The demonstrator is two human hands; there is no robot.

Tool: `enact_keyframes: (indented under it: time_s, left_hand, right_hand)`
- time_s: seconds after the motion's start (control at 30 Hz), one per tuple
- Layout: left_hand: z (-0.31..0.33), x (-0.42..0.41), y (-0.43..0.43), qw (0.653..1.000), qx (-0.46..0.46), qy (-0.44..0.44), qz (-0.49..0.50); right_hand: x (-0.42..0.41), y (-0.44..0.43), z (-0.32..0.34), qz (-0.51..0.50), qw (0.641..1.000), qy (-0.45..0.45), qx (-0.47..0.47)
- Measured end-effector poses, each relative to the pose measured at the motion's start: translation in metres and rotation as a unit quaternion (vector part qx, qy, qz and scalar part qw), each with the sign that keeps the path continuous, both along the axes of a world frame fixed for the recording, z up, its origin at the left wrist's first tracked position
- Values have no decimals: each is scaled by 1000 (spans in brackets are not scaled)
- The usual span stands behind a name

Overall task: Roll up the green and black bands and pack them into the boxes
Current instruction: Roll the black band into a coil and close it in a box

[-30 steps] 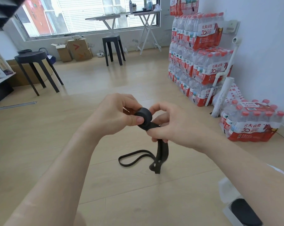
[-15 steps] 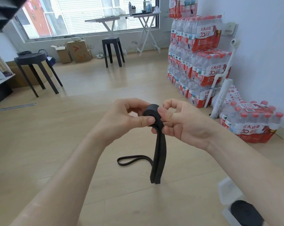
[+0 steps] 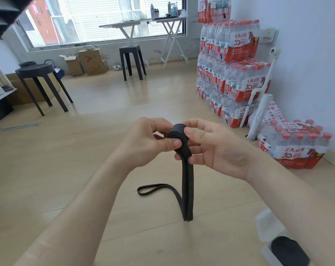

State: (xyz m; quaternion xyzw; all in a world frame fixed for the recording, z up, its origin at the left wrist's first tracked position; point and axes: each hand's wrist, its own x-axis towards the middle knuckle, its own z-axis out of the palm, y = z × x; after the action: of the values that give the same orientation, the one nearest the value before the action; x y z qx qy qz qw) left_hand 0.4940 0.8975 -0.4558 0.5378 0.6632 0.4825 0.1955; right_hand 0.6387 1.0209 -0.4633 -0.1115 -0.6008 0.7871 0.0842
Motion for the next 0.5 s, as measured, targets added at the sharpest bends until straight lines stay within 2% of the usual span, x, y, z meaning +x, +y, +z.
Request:
enact_keyframes:
  time_s: [0.07, 0.13, 0.2, 0.27, 0.5]
  left_hand:
    - [0, -5, -2, 1000, 12, -17, 5]
    - [0, -10, -3, 999, 19, -36, 12]
    - [-1, -12, -5, 998, 22, -52, 8]
    - [-1, -13, -5, 998, 21, -60, 5]
    - [2, -16, -9, 999, -15, -15, 26]
  right_hand:
    - [-2, -6, -3, 8, 991, -32, 129]
    - [-6, -15, -10, -40, 952, -52, 298]
    - [-11, -21, -15, -103, 906, -28, 409]
    - [-12, -22, -15, -131, 888, -5, 441]
    - [-7, -17, -9, -66, 908, -35, 412]
